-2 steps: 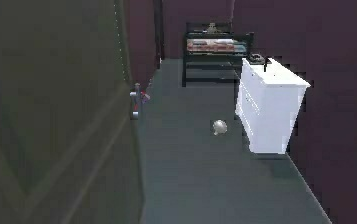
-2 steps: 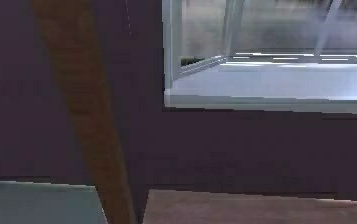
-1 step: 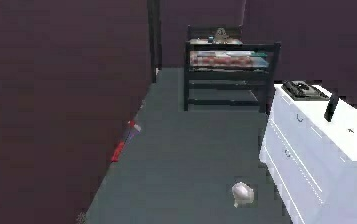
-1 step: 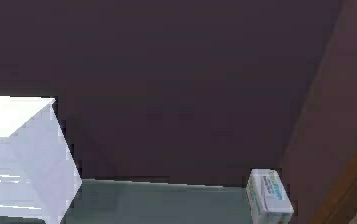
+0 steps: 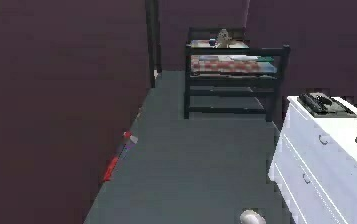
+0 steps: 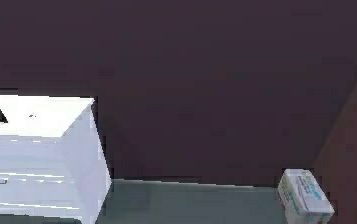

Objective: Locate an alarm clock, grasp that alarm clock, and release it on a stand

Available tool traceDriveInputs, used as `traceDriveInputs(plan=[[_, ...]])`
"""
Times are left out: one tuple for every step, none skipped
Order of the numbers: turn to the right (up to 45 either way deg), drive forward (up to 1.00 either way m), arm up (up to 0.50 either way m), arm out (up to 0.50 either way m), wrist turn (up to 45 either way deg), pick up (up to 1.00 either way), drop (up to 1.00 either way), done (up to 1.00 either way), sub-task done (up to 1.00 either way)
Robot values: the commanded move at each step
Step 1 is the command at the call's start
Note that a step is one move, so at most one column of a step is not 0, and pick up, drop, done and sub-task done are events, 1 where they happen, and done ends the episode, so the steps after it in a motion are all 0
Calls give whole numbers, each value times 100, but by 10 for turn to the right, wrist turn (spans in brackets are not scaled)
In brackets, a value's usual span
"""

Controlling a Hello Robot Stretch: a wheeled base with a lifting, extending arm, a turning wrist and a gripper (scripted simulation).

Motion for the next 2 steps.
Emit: traceDriveInputs(plan=[[0, 100, 0, 0, 0, 0, 0, 0, 0], [0, 100, 0, 0, 0, 0, 0, 0, 0]])
